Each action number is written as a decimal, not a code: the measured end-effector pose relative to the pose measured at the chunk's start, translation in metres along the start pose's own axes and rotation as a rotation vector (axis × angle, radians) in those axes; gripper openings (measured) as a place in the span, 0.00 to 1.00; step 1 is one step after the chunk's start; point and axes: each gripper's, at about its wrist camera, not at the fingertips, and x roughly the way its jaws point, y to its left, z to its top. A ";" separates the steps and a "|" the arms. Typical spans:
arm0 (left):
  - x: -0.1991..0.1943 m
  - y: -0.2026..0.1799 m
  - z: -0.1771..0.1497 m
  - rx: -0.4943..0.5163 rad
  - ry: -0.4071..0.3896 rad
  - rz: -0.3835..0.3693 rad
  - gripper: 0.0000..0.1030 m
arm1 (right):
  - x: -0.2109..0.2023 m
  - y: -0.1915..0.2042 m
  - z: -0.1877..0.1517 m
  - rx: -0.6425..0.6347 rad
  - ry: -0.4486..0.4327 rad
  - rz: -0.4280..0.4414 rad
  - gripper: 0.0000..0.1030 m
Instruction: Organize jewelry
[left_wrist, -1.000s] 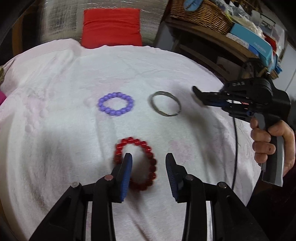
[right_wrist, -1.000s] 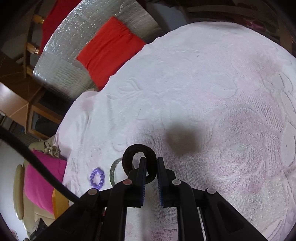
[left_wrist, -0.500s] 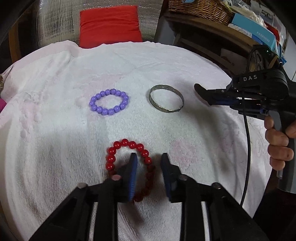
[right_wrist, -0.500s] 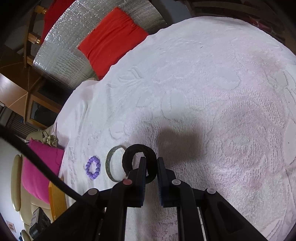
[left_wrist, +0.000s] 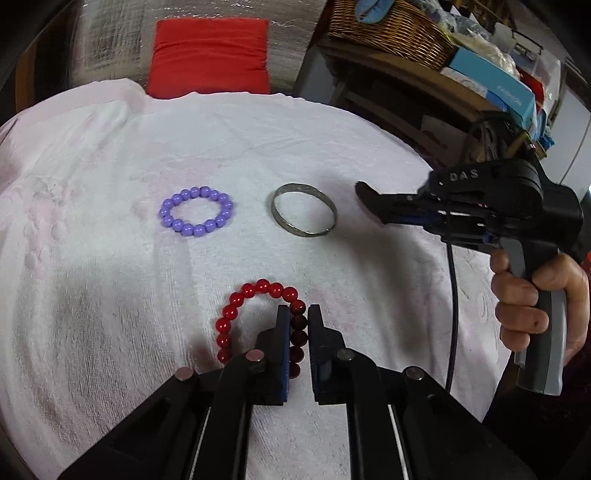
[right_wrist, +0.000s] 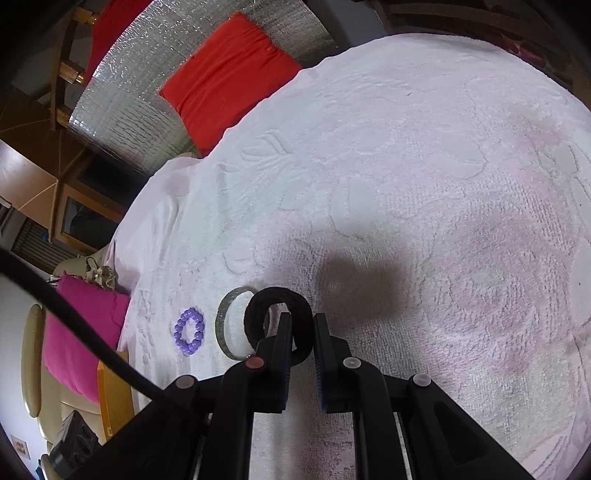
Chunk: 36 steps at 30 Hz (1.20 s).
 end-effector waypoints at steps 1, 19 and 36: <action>0.000 -0.002 -0.001 0.010 0.004 0.013 0.09 | 0.000 0.000 0.000 -0.001 0.001 0.000 0.12; 0.004 -0.006 -0.014 0.072 0.047 0.056 0.09 | 0.009 0.003 -0.006 0.003 0.016 -0.027 0.12; -0.055 0.015 -0.002 -0.067 -0.178 -0.100 0.09 | -0.003 0.015 -0.006 -0.038 -0.039 0.035 0.12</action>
